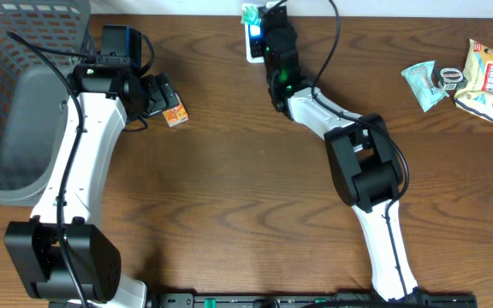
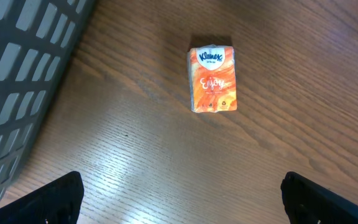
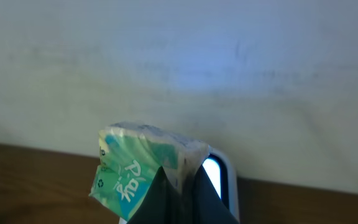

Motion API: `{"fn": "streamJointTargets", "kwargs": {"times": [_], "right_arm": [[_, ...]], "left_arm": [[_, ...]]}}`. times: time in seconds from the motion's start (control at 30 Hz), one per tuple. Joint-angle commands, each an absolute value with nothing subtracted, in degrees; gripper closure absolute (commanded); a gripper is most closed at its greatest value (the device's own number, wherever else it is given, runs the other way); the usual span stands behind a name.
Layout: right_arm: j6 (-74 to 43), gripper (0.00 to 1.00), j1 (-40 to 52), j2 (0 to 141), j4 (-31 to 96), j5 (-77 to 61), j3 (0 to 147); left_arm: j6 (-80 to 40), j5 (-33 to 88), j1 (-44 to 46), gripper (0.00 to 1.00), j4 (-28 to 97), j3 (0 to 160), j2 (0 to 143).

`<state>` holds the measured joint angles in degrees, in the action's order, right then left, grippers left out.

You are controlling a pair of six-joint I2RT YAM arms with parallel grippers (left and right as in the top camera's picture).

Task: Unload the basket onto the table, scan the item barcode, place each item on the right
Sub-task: 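Carry the green pack right and release it near the snack bag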

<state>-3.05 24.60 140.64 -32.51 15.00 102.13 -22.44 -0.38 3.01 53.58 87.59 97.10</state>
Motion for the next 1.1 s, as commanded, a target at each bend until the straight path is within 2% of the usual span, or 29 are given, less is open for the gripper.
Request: {"fn": "streamJointTargets", "kwargs": {"times": [0.0,0.17,0.4,0.67,0.97,1.0,1.07], "right_arm": [[-4.45,0.99,23.14,140.46,-33.74,16.64,102.3],[-4.4,0.99,21.71,137.93,-31.7,22.74,102.3],[-4.4,0.99,18.92,129.58,-22.76,40.47,102.3],[-4.01,0.99,11.33,121.21,-2.72,47.48,102.3],[-4.23,0.99,-0.97,121.93,17.93,49.76,102.28],[-4.21,0.96,-2.22,122.08,19.0,49.58,102.28],[-4.23,0.8,-4.47,122.28,20.73,48.16,102.26]], "left_arm": [[-22.11,-1.13,2.81,0.0,53.76,87.85,97.34],[-22.11,-1.13,2.81,0.0,53.76,87.85,97.36],[-22.11,-1.13,2.81,0.0,53.76,87.85,97.36],[-22.11,-1.13,2.81,0.0,53.76,87.85,97.36],[-22.11,-1.13,2.81,0.0,53.76,87.85,97.36],[-22.11,-1.13,2.81,0.0,53.76,87.85,97.36],[-22.09,-1.13,2.81,0.0,53.76,87.85,97.36]]}}
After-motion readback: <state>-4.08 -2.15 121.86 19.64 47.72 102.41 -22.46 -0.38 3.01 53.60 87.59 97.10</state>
